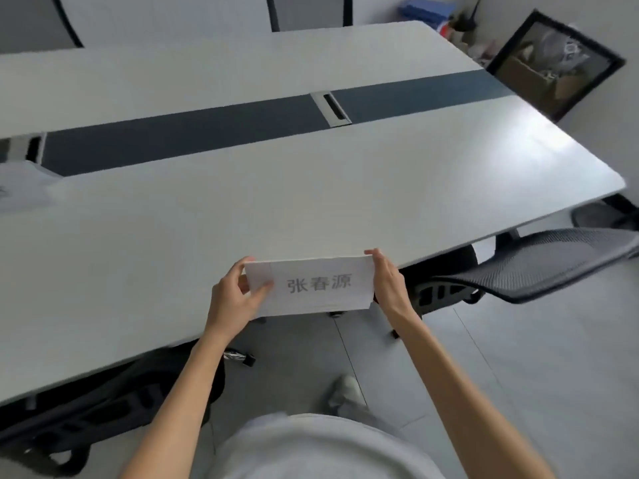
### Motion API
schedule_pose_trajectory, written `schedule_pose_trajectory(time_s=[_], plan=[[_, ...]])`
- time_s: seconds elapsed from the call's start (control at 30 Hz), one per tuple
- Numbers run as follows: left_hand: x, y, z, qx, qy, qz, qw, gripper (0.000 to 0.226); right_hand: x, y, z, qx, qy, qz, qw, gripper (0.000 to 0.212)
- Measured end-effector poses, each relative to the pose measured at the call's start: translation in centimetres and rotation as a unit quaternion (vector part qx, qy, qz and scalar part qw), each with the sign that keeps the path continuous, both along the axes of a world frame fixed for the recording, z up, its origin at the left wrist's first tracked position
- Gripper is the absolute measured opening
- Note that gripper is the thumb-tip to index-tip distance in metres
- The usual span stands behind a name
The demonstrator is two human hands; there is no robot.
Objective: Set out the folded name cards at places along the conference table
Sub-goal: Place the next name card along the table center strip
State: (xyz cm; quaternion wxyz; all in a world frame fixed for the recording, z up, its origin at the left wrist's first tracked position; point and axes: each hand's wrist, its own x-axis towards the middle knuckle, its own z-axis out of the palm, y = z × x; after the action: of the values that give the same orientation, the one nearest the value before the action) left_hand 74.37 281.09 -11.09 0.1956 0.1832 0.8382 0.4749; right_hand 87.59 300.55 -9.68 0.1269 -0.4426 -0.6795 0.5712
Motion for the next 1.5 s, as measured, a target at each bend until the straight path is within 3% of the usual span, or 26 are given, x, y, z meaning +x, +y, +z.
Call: schedule_pose_trajectory(time_s=[0.17,0.3,0.73,1.0,1.27,1.4,1.5], plan=[[-2.4,3.3,-1.5,-0.026,0.002,0.119,0.993,0.044,-7.1,5.7,-0.6,0.028,-0.019,0.162,0.986,0.052],[-5.5,5.8,-2.1,-0.044,0.015,0.16,0.986,0.041,-11.4,8.6,-1.7,0.037,-0.017,0.202,0.979,0.053],[-17.2,13.0,-3.7,-0.056,0.004,0.112,0.992,0.044,-20.9,15.1,-3.9,0.063,-0.017,0.172,0.983,0.045],[-18.9,11.9,-3.6,-0.054,0.008,0.063,0.997,0.034,-19.9,18.3,-5.3,0.142,-0.055,0.288,0.945,0.042],[-20.2,12.9,0.5,0.008,0.057,0.038,0.998,0.029,-20.6,20.1,-3.6,0.132,0.033,0.244,0.96,0.03],[-21.2,17.6,3.9,0.063,0.064,0.033,0.995,0.031,-20.5,24.0,-0.1,0.13,0.09,0.209,0.965,0.025],[-22.1,23.1,4.8,0.078,0.076,0.039,0.993,0.039,-20.4,27.8,1.4,0.122,0.124,0.142,0.974,0.032]])
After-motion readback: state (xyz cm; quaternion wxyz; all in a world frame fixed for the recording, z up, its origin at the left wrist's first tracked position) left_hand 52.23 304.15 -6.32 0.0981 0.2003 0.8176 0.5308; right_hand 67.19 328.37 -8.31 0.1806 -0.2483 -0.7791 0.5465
